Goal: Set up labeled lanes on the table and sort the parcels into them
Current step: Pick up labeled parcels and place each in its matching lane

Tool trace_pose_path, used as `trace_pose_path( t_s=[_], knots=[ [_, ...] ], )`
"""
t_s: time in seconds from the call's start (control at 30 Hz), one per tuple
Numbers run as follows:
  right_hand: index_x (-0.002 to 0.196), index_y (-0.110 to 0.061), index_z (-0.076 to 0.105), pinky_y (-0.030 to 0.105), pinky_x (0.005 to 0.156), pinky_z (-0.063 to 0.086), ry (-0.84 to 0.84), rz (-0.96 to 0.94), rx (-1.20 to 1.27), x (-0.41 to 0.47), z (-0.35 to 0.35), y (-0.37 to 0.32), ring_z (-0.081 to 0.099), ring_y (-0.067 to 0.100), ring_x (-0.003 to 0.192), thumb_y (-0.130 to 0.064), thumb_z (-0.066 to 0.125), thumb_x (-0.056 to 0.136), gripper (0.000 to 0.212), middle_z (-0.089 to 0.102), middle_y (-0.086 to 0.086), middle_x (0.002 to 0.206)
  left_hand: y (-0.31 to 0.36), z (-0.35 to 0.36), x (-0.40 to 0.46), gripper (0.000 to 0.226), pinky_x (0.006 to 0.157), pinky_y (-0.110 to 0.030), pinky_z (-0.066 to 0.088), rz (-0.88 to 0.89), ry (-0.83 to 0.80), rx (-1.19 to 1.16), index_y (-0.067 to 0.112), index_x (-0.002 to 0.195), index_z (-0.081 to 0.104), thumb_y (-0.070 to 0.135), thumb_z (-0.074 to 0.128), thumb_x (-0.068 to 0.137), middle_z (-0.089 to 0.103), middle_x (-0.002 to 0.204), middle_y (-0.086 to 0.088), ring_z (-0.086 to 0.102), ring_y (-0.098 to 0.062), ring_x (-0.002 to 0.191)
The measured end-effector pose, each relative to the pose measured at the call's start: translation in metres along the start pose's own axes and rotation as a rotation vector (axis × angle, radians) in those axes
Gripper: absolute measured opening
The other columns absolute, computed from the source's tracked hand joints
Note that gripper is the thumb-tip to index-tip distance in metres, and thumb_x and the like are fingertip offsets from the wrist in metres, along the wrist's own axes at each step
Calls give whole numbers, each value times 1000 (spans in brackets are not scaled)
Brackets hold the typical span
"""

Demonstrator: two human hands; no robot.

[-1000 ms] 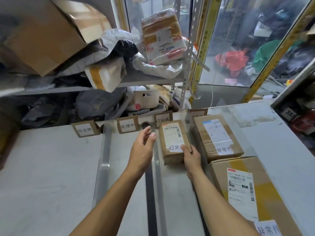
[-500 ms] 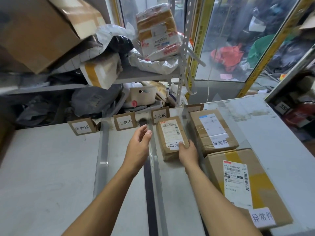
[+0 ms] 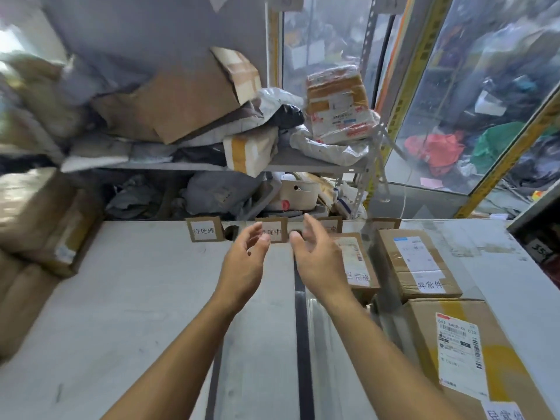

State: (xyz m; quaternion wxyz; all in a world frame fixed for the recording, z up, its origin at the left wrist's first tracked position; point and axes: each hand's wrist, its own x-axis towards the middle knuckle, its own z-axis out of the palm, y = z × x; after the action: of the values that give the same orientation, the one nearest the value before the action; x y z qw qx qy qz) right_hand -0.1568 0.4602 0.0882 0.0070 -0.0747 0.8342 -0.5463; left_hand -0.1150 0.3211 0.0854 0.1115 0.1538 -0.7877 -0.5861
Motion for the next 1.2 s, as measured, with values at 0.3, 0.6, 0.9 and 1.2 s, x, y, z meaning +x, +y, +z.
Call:
trace_pose_path(
  t_s=[0.3,0.6,0.9,1.2],
  knots=[
    [150,-34,37,21,94,41,-231,-212,35,-34,131,-108,47,2,123,-45,55,97,57,48,-9,149,-21,-164,-13,34,76,-4,35,54,243,41,37,136,46,36,47,102,49,126,20,52,4,107],
    [145,-41,37,18,76,44,-417,-130,1,-54,321,-172,51,-12,94,-55,55,93,57,49,-16,138,-89,-364,-17,33,88,-19,42,-15,378,10,37,132,50,29,52,100,55,128,15,52,-1,116],
    [148,-29,36,38,89,56,-652,161,45,-68,481,-192,62,12,106,-53,57,94,62,57,-6,126,-159,-503,-6,36,90,-18,41,-150,513,28,30,134,53,27,53,99,56,128,13,53,-1,116],
    [146,-27,42,36,102,48,-747,265,1,-106,578,-184,56,16,119,-40,51,99,50,57,-1,141,-206,-555,-21,47,81,-23,55,-394,492,173,27,141,47,7,39,99,60,132,0,59,-18,117]
  ],
)
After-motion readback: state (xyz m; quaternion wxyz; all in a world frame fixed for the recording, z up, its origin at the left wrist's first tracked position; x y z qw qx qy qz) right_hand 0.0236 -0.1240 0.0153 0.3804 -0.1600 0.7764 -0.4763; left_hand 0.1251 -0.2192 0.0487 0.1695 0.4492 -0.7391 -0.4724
